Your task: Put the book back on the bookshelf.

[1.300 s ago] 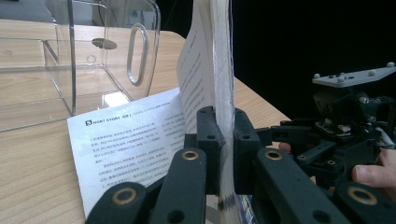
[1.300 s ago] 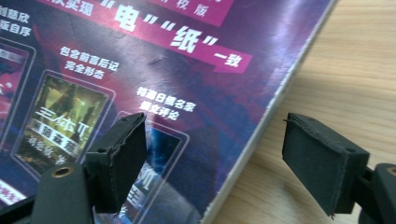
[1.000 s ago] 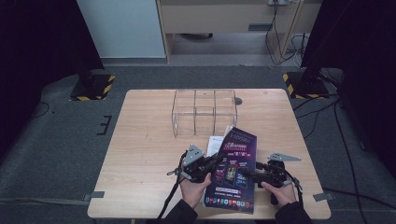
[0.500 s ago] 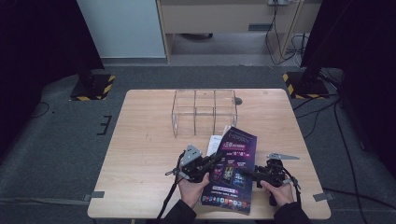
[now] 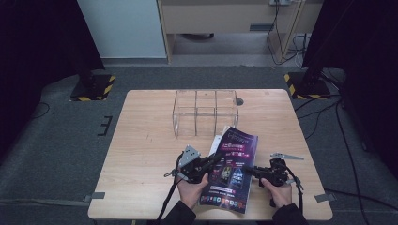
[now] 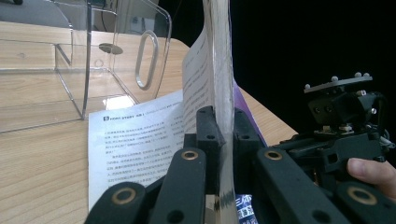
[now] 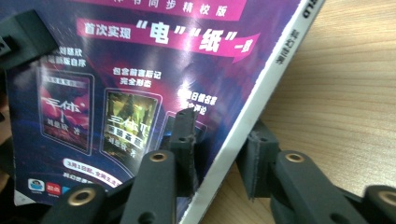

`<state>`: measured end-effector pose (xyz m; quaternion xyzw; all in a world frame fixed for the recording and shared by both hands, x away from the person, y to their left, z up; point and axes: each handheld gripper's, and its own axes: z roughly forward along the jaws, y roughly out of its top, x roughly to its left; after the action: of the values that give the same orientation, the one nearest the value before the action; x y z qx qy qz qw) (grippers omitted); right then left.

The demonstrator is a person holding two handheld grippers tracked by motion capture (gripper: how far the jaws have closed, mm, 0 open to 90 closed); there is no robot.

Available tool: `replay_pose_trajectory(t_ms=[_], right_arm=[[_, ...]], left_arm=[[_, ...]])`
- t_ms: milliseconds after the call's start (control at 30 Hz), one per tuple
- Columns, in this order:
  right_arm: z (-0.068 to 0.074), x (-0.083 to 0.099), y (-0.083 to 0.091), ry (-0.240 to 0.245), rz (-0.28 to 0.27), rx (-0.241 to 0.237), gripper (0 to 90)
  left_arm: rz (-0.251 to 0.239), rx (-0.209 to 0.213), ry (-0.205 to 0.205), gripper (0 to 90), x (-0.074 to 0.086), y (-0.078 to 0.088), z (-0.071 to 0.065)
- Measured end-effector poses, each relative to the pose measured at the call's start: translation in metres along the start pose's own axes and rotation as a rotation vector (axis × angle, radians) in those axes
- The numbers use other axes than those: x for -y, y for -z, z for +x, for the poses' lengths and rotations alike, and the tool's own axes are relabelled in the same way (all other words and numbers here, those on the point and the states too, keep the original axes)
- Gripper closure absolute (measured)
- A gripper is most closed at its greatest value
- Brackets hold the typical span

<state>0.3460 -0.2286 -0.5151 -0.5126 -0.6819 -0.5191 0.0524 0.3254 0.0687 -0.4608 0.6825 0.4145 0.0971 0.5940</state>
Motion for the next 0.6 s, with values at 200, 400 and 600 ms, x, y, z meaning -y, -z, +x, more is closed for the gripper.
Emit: replay_pose_trajectory(t_ms=[200,400,600], right_arm=[[0.002,-0.001,0.003,-0.02,-0.003,-0.003,74.0],[0.007,-0.002,0.006,-0.024,-0.019,-0.017,76.8],[0.013,-0.005,0.01,-0.017,-0.043,-0.035,79.7]], left_arm=[[0.004,-0.006,-0.003,84.5,-0.001,0.001,0.002],[0.012,-0.026,-0.003,84.4,0.0,0.006,0.01],[0.03,-0.043,0.001,83.9,0.001,0.009,0.018]])
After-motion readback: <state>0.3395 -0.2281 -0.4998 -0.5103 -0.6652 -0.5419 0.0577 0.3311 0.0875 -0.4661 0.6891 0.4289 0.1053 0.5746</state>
